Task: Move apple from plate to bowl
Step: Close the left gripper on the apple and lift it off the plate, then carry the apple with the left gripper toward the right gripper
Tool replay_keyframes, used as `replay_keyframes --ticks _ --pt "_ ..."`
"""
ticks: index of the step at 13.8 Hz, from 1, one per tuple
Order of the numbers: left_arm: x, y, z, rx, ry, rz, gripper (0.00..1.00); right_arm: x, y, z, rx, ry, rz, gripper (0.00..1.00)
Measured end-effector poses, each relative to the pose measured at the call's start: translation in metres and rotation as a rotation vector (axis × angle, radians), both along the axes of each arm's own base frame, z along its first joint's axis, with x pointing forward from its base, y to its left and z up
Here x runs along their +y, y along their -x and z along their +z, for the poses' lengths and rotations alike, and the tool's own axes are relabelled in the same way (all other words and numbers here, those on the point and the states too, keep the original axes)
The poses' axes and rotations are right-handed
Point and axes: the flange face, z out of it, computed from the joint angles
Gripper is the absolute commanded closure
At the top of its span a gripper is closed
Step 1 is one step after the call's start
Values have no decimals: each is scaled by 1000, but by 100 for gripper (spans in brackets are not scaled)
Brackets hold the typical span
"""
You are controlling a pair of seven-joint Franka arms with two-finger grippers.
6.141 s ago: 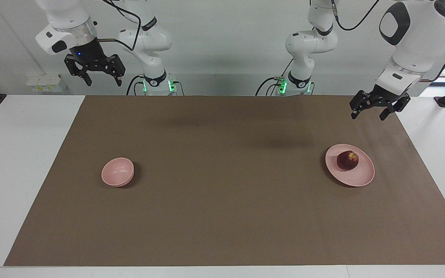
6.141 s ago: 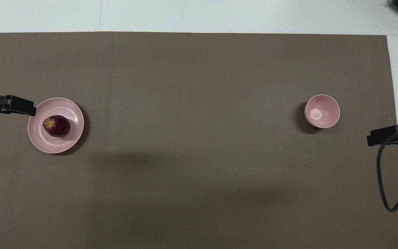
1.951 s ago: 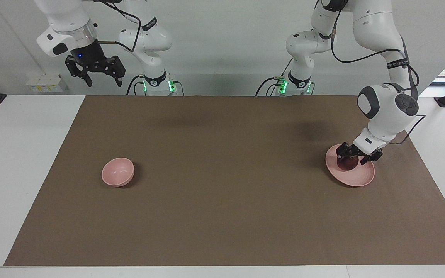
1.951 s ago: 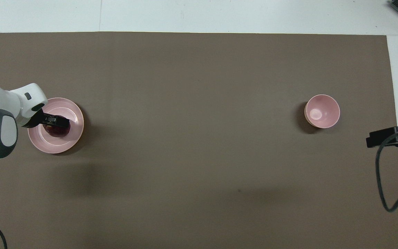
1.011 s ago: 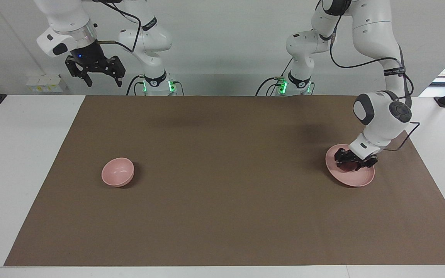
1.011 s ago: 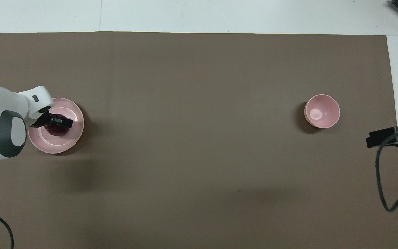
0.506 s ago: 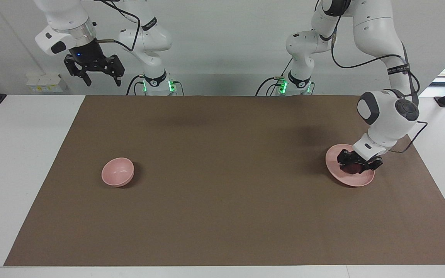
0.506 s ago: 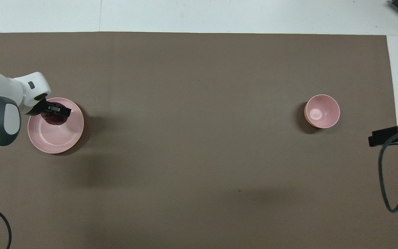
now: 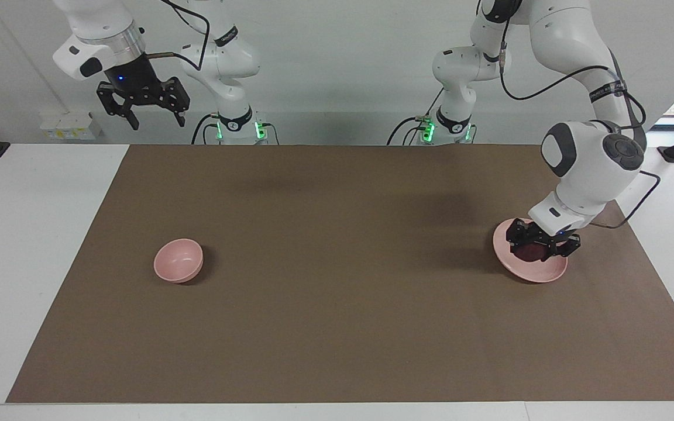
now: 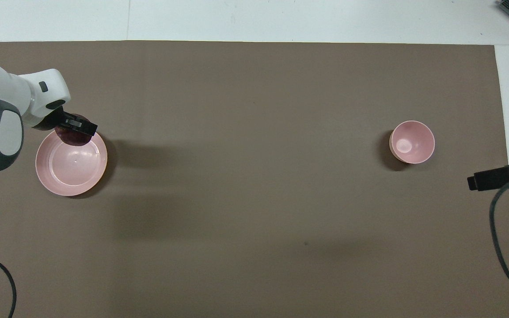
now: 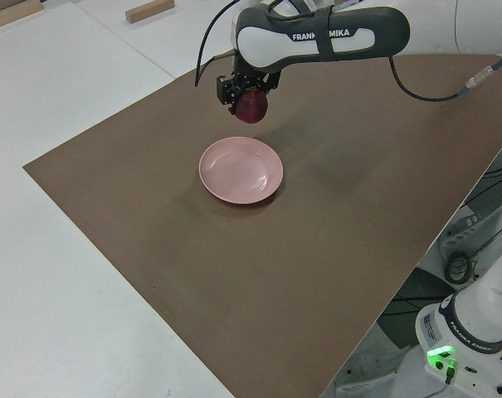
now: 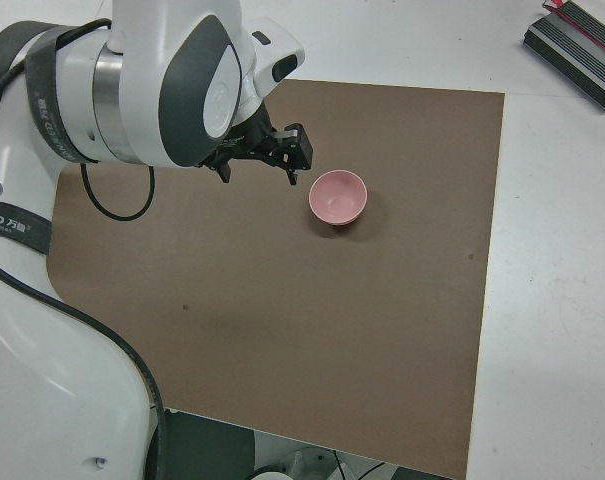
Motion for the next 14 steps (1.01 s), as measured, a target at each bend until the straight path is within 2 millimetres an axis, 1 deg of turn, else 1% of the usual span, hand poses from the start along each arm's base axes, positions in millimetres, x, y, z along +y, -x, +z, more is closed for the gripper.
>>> replay_keyframes --ticks 2,3,4,6,7,10,12,14 --pt "-19 6 33 0 -1 -33 100 -4 -6 -16 -9 -60 0 0" --pt "-32 10 45 -2 0 -55 100 -3 -9 -26 -10 -78 1 0" --pt "-48 15 51 2 1 -79 100 1 -11 -37 -4 -99 2 0" --pt "-71 23 50 38 -2 -108 100 12 -12 -58 17 -172 -3 0" --pt "-78 28 48 68 -5 -111 100 16 -12 -67 32 -207 -7 0" --pt "-87 40 39 163 -17 -88 100 27 -7 -92 70 -324 36 0" --pt "-114 49 32 214 28 -103 100 33 -2 -106 91 -381 54 0" --pt "-143 59 25 287 144 -84 100 39 3 -114 107 -435 50 0"
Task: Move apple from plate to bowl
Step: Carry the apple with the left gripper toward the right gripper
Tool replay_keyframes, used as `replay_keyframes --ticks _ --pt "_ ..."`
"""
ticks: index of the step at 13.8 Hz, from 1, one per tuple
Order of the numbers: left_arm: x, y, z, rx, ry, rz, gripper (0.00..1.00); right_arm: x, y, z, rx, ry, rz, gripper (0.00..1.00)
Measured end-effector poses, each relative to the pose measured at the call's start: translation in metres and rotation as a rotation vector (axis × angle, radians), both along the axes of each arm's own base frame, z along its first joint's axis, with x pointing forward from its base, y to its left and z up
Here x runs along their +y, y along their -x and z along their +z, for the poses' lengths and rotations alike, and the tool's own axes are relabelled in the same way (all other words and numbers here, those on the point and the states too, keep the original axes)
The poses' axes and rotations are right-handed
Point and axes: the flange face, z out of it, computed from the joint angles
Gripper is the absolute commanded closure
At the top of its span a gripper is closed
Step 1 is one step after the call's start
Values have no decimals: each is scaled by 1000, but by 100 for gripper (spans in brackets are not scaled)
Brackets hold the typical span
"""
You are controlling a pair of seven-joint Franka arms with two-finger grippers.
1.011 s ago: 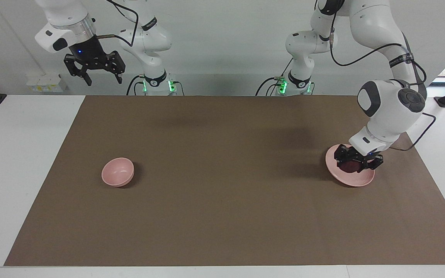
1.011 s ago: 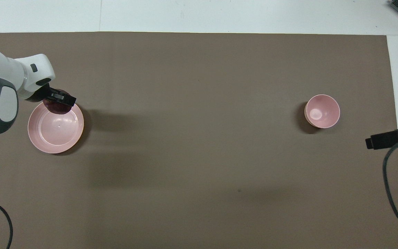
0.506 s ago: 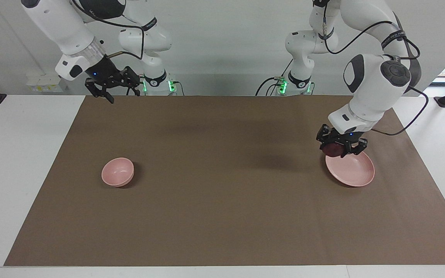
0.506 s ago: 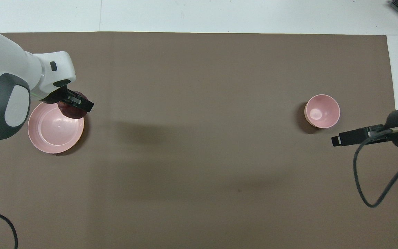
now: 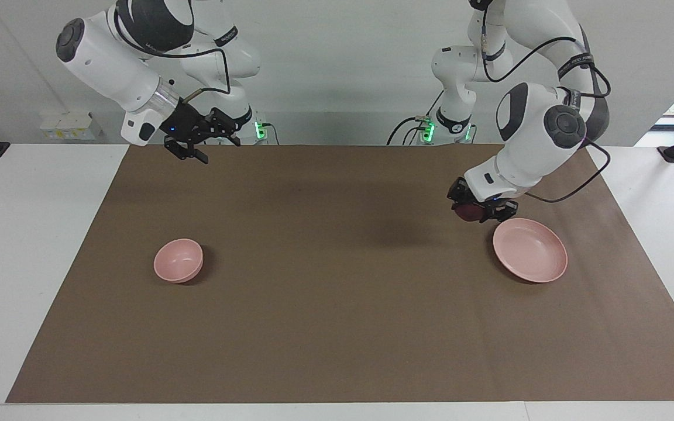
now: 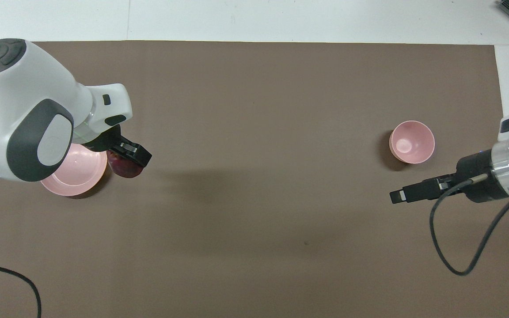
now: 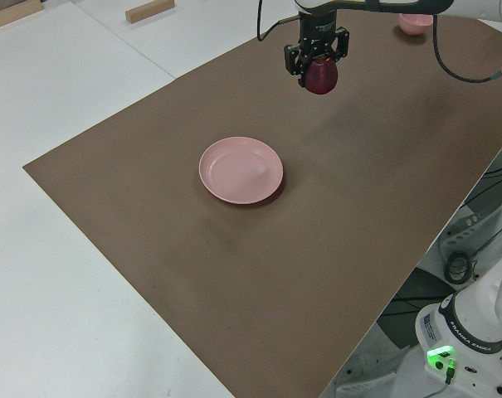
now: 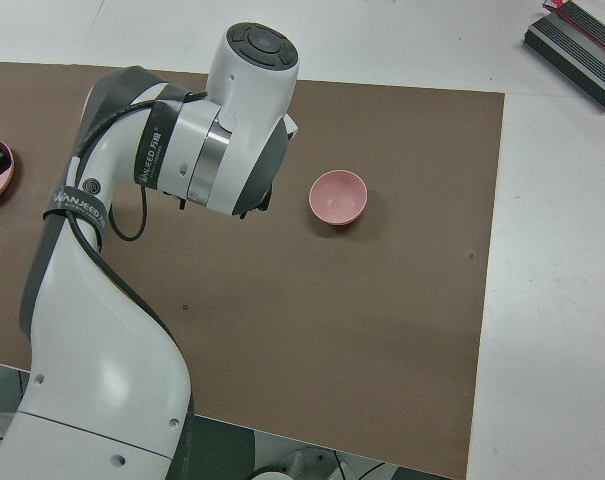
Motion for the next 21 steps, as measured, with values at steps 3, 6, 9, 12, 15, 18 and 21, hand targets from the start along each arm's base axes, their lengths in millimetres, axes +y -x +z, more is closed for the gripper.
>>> replay_keyframes --ticks 3,6,9,12,15,18,21 --pt "-37 13 -2 121 113 130 100 10 12 1 10 -109 -25 0" --pt "-93 32 9 276 238 311 100 19 21 8 13 -251 -66 0" --pt "-125 43 20 410 315 455 100 17 20 16 17 -378 -114 0" --pt "-155 49 34 558 397 628 100 16 23 26 41 -490 -127 0" --pt "-186 55 46 713 423 837 100 7 27 34 68 -588 -135 0" --pt "-207 61 55 894 429 997 100 1 29 39 82 -646 -140 0" --pt "-220 69 48 1091 457 1097 100 -5 30 41 80 -663 -149 0"
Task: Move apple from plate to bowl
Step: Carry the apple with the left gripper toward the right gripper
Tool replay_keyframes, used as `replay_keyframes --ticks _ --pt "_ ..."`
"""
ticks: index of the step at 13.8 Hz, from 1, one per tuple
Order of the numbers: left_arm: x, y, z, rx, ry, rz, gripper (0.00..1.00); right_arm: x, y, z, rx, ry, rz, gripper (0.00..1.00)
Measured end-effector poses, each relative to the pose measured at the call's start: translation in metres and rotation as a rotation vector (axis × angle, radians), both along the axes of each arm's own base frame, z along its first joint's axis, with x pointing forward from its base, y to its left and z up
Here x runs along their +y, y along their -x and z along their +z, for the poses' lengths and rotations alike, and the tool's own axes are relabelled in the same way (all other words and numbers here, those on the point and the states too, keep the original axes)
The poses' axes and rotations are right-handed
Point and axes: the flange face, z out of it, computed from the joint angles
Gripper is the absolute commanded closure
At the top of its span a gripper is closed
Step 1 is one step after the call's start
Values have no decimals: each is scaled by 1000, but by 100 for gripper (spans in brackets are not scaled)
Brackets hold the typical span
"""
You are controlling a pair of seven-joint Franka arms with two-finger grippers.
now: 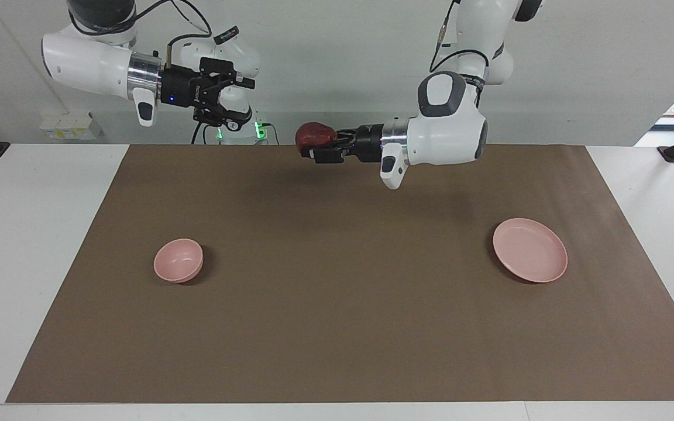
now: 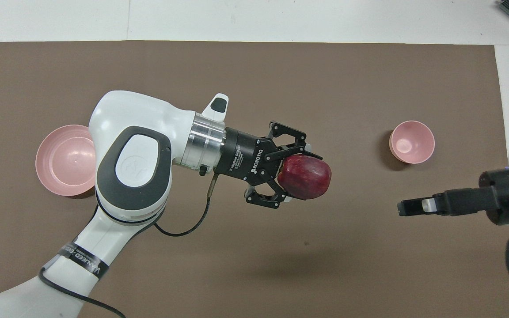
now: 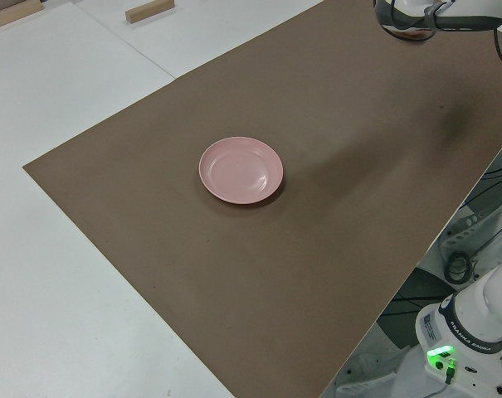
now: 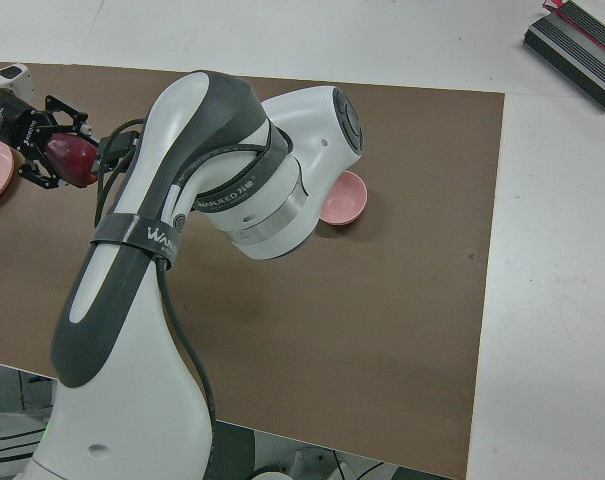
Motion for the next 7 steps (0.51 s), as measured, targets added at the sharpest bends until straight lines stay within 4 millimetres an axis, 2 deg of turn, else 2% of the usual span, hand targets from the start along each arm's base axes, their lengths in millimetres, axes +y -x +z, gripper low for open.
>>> replay_keyframes --ticks 7 --pt "-62 48 -13 299 154 187 100 1 0 0 1 -1 1 0"
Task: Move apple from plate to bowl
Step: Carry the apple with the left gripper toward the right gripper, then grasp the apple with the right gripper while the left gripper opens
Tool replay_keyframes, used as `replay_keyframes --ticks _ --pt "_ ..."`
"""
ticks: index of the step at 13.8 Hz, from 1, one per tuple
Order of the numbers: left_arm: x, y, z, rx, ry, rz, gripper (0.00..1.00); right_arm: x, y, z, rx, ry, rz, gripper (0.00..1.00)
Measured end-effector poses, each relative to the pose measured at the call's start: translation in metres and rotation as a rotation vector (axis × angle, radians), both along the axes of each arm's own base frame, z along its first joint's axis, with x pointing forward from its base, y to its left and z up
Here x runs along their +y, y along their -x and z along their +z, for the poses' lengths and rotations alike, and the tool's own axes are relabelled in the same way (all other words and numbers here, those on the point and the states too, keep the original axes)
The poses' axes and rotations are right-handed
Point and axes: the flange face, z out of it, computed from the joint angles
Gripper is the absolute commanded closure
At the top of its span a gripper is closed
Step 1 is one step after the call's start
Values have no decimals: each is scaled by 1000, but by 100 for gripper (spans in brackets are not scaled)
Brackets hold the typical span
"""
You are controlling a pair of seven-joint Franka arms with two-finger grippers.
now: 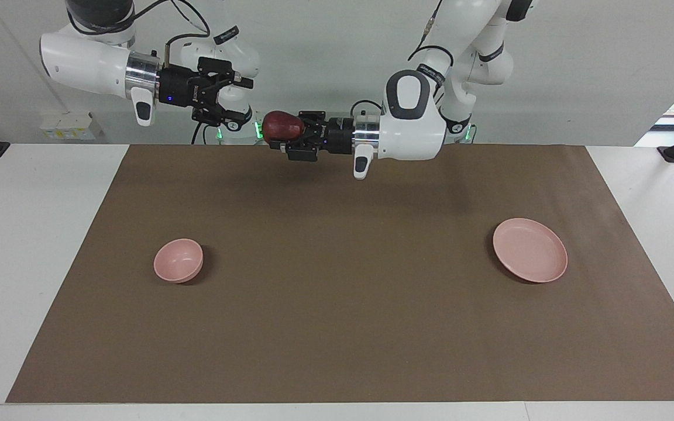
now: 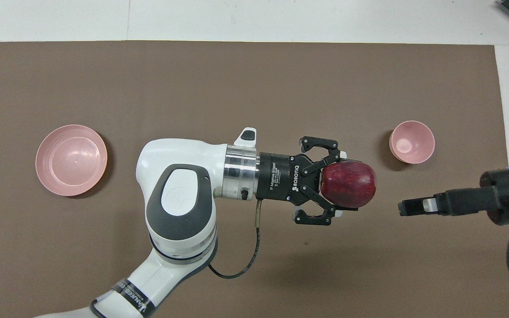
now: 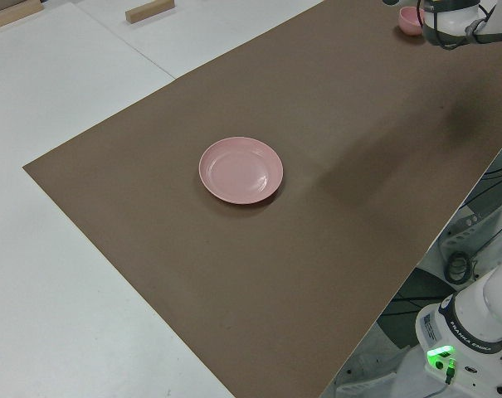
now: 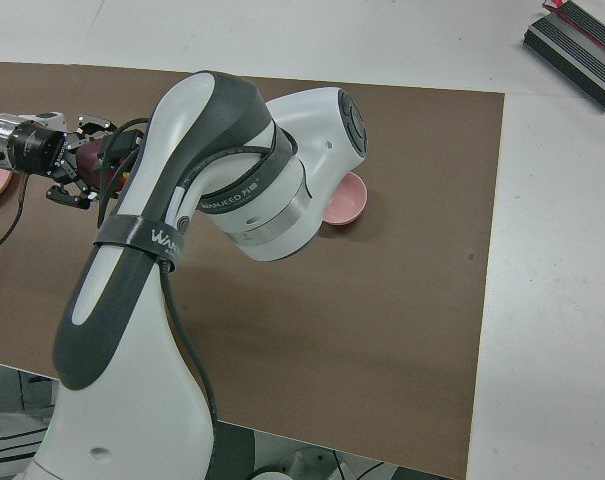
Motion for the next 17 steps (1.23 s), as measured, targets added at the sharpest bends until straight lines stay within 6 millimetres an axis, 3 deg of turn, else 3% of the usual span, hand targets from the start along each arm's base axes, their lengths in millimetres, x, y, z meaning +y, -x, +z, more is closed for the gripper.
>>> replay_keyframes --ticks 8,13,17 --pt "-45 51 10 82 66 -29 100 -7 -2 -5 0 31 -22 0" --pt "-52 60 11 119 65 26 100 -6 2 -6 14 27 4 0" --pt "-57 66 11 128 63 31 100 -18 9 -7 33 50 20 0"
